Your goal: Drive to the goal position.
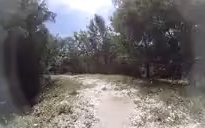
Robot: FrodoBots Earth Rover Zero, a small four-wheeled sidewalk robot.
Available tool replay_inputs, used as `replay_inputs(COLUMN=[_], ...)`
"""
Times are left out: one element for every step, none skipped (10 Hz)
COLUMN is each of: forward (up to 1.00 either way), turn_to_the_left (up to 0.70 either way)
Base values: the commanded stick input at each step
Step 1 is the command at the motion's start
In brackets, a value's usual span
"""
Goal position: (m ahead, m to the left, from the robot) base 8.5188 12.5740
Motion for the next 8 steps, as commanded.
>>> replay_inputs(forward=[0.70, 0.70, 0.70, 0.70, 0.70, 0.70, 0.70, 0.70], turn_to_the_left=[0.00, 0.00, 0.00, 0.00, 0.00, 0.00, 0.00, 0.00])
